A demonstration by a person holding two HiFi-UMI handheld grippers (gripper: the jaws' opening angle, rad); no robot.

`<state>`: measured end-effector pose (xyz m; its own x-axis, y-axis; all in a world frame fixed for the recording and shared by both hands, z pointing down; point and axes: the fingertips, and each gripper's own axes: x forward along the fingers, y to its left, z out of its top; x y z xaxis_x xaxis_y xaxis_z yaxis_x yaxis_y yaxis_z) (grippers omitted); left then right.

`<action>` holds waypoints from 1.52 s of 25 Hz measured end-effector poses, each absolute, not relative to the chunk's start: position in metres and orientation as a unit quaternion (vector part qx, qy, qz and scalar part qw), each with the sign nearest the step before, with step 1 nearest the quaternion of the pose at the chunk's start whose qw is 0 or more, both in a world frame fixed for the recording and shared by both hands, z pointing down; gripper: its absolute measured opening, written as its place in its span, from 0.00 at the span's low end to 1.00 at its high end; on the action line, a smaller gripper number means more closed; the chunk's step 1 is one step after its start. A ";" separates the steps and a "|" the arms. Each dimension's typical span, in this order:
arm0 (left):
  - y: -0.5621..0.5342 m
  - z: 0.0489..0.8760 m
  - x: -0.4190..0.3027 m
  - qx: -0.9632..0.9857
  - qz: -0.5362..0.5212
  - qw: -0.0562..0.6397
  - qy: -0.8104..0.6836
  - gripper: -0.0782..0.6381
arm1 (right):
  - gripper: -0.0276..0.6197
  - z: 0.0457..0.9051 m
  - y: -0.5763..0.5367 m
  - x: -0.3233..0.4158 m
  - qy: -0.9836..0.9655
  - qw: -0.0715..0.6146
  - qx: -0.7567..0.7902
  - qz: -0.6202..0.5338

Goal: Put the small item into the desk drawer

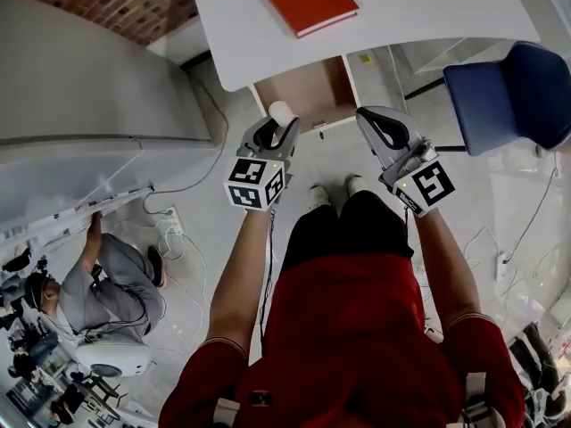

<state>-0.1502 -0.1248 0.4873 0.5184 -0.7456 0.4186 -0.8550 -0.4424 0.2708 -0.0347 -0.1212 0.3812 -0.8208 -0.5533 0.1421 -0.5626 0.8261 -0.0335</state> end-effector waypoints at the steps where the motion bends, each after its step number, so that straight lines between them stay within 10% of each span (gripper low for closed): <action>1: -0.129 0.497 -0.152 0.836 0.124 0.240 -0.478 0.30 | 0.06 0.387 -0.124 -0.035 -0.954 0.068 0.290 0.037; 38: -0.236 0.754 -0.177 0.626 0.348 0.422 -0.556 0.30 | 0.06 0.511 -0.193 0.014 -0.957 0.090 0.254 0.107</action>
